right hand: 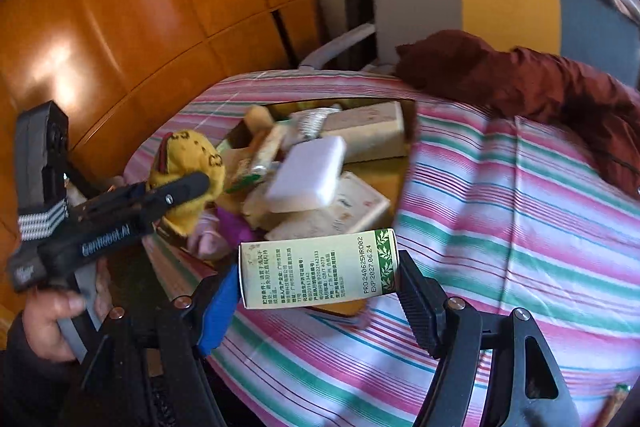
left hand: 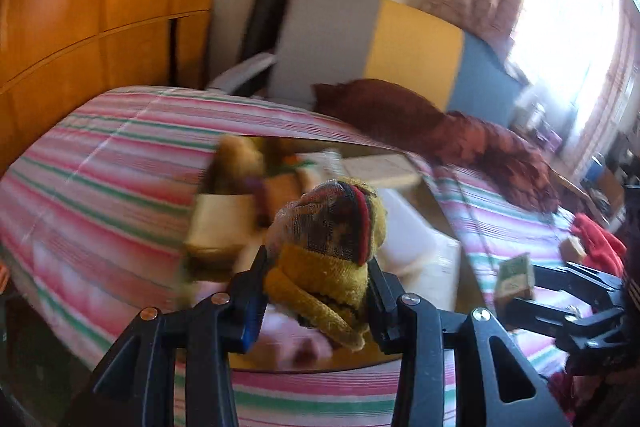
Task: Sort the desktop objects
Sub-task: 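Carry the yellow glove toward the tray while the right carries the green-printed box, then open the left gripper over the tray while the right drops the green-printed box in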
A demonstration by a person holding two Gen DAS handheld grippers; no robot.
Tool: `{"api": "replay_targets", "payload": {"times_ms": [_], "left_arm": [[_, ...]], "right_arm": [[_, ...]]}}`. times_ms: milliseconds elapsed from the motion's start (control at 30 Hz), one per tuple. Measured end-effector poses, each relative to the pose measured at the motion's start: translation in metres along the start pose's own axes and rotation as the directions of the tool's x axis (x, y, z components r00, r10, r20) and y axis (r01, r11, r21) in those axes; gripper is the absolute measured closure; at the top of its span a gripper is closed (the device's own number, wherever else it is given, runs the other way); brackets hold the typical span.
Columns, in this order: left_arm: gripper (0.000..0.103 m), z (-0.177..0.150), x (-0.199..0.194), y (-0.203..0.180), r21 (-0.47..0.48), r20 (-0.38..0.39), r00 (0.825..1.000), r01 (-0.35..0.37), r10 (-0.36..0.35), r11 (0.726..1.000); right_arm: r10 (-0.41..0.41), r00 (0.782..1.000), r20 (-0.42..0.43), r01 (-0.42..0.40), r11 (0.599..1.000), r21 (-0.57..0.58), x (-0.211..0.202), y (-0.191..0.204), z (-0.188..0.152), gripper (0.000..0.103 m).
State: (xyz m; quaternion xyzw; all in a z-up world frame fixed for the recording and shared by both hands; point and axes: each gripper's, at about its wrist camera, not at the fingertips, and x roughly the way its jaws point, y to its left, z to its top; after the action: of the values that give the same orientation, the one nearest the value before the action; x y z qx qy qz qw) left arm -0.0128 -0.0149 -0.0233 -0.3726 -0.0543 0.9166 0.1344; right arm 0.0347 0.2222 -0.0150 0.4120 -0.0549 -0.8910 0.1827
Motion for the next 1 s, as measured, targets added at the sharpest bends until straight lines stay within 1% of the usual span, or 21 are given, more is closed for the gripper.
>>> {"api": "replay_targets", "payload": {"times_ms": [67, 167, 233, 300, 400, 467, 567, 767, 833, 933, 1000], "left_arm": [[0.061, 0.0, 0.0, 0.018, -0.036, -0.002, 1.0, -0.029, 0.029, 0.999], [0.061, 0.0, 0.002, 0.034, -0.065, -0.011, 0.999, -0.047, 0.046, 0.997], [0.061, 0.002, 0.005, 0.038, -0.077, -0.015, 0.999, -0.039, 0.038, 0.996], [0.061, 0.004, 0.009, 0.04, -0.097, -0.02, 1.0, -0.017, 0.016, 0.995], [0.061, 0.006, 0.011, 0.03, -0.076, -0.018, 1.0, 0.023, -0.024, 0.997], [0.061, 0.007, 0.014, 0.021, -0.059, -0.019, 0.998, 0.06, -0.061, 0.996], [0.061, 0.006, 0.021, 0.014, -0.053, -0.033, 0.997, 0.073, -0.075, 0.996], [0.061, 0.005, 0.032, 0.011, -0.029, -0.054, 0.997, 0.049, -0.05, 0.998], [0.061, 0.006, 0.035, 0.01, -0.028, -0.056, 0.997, 0.049, -0.05, 0.998], [0.061, 0.008, 0.035, 0.005, -0.001, -0.045, 0.998, 0.04, -0.04, 0.999], [0.061, 0.007, 0.039, 0.0, 0.021, -0.054, 0.998, 0.043, -0.042, 0.999]], "right_arm": [[0.005, 1.0, -0.001, -0.005, 1.0, -0.02, 0.003, 0.006, 0.003, 0.03], [0.002, 1.0, 0.001, -0.002, 0.999, -0.041, 0.007, 0.012, 0.007, 0.03], [-0.003, 1.0, 0.008, 0.003, 1.0, -0.024, 0.009, 0.009, 0.014, 0.03], [-0.006, 1.0, 0.02, 0.006, 1.0, 0.004, 0.011, 0.004, 0.023, 0.03], [0.016, 0.999, 0.044, -0.019, 0.998, 0.058, 0.014, -0.004, 0.037, 0.029], [0.014, 0.998, 0.057, -0.019, 0.996, 0.083, 0.018, -0.009, 0.048, 0.029], [0.022, 0.997, 0.069, -0.029, 0.994, 0.105, 0.026, -0.012, 0.064, 0.029], [0.005, 0.997, 0.083, -0.013, 0.995, 0.099, 0.04, -0.011, 0.082, 0.029], [-0.015, 0.997, 0.077, 0.006, 0.993, 0.118, 0.049, -0.016, 0.086, 0.029], [-0.021, 0.997, 0.071, 0.01, 0.987, 0.159, 0.059, -0.025, 0.09, 0.029], [-0.021, 0.997, 0.07, 0.008, 0.984, 0.181, 0.064, -0.03, 0.092, 0.029]]}}
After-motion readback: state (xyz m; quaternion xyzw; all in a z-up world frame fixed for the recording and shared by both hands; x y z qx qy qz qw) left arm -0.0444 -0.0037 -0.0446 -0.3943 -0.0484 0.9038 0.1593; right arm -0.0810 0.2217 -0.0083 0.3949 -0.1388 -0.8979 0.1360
